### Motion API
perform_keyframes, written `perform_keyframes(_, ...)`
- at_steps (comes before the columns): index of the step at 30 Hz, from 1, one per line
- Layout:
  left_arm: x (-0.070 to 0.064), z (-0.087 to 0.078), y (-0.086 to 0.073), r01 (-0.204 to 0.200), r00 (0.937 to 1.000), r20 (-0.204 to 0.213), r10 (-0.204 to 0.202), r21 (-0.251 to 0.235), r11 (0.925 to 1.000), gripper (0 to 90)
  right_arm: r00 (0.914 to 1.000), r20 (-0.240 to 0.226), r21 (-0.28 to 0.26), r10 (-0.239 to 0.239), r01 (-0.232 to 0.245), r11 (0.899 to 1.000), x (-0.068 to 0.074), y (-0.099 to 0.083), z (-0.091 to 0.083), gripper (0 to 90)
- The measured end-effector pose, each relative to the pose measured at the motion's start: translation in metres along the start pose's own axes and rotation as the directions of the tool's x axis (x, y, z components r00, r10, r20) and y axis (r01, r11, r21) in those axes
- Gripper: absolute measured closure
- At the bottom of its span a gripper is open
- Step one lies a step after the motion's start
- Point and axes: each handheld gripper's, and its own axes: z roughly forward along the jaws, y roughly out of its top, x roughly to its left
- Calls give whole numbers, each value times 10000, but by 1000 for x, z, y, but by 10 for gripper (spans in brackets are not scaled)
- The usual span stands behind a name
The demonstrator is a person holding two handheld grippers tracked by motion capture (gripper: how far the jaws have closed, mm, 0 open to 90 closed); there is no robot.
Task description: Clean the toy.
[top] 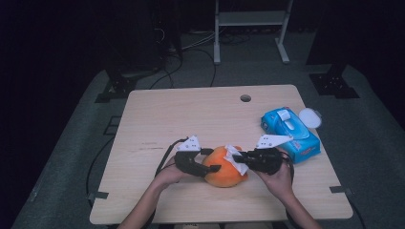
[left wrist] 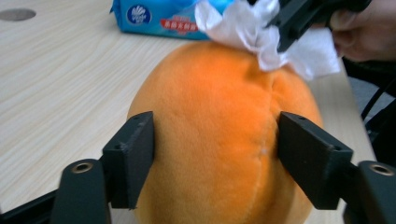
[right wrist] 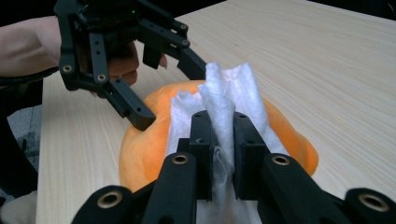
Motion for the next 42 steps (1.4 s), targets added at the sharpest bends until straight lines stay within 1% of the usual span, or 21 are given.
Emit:
perform_keyframes(1,0,0,-1,58,10000,14,-58,48,10000,302,10000,17,12,32,-32,10000,-1,0,1,796)
perform_keyframes(3,-1,1,-3,171,9998,-33,-171,70,9998,309,9995,-6,-2,305,-305,9995,-7,-2,2,797)
perform_keyframes(5,-2,1,-3,107,9999,-81,-106,83,9999,310,9975,-13,-43,702,-702,9975,-15,-6,3,798)
perform_keyframes(7,-4,1,-3,25,9999,-127,-23,100,9999,310,9958,18,-58,914,-914,9958,-19,-8,3,798)
perform_keyframes(9,-6,1,-3,-90,9999,-127,91,121,9999,310,9944,281,59,1018,-1020,9948,-22,-10,1,798)
perform_keyframes(13,-8,2,-2,-234,9997,-120,236,142,9996,310,9912,400,157,1263,-1270,9918,-29,-15,-2,798)
perform_keyframes(15,-9,3,-1,-327,9994,-113,330,206,9993,310,9902,389,99,1344,-1349,9908,-29,-16,-4,797)
perform_keyframes(17,-10,4,-1,-389,9992,-95,391,194,9991,310,9925,351,-36,1172,-1171,9931,-24,-13,-5,797)
perform_keyframes(20,-13,5,0,-490,9987,-94,492,240,9985,310,9971,-46,-292,761,-762,9967,-12,-5,-3,795)
perform_keyframes(21,-14,5,0,-541,9985,-113,544,255,9982,310,9981,-102,-229,607,-610,9979,-8,-3,-1,793)
perform_keyframes(22,-14,4,0,-529,9985,-117,533,260,9983,310,9989,-29,-110,469,-470,9988,-5,-3,1,793)
perform_keyframes(23,-14,4,0,-520,9986,-99,523,245,9983,310,9990,-1,-73,453,-453,9989,-6,-4,2,794)
perform_keyframes(25,-14,4,0,-489,9988,-66,491,224,9986,310,9969,-18,-42,781,-781,9969,-11,-7,1,794)
perform_keyframes(29,-15,5,0,-498,9987,-88,500,221,9985,310,9922,258,75,1217,-1219,9925,-24,-15,-3,795)
perform_keyframes(33,-18,6,3,-623,9980,-120,626,292,9976,309,9907,460,122,1282,-1289,9916,-27,-16,-7,794)
perform_keyframes(35,-19,7,3,-674,9976,-147,678,250,9974,302,9926,401,-14,1148,-1149,9934,-24,-14,-9,794)
perform_keyframes(37,-21,9,5,-716,9973,-157,719,216,9972,300,9944,35,-340,1056,-1055,9938,-17,-9,-9,793)
perform_keyframes(38,-22,10,5,-770,9969,-166,774,245,9967,300,9959,-133,-399,900,-905,9951,-12,-5,-7,791)
perform_keyframes(39,-24,11,6,-857,9961,-196,863,270,9960,300,9971,-168,-382,739,-745,9965,-9,-3,-5,788)
perform_keyframes(41,-25,10,6,-921,9953,-268,930,344,9952,300,9994,9,-110,359,-359,9993,-2,-2,0,782)
perform_keyframes(42,-24,10,6,-902,9955,-269,911,323,9954,300,9994,34,-78,332,-332,9994,-2,-3,1,784)
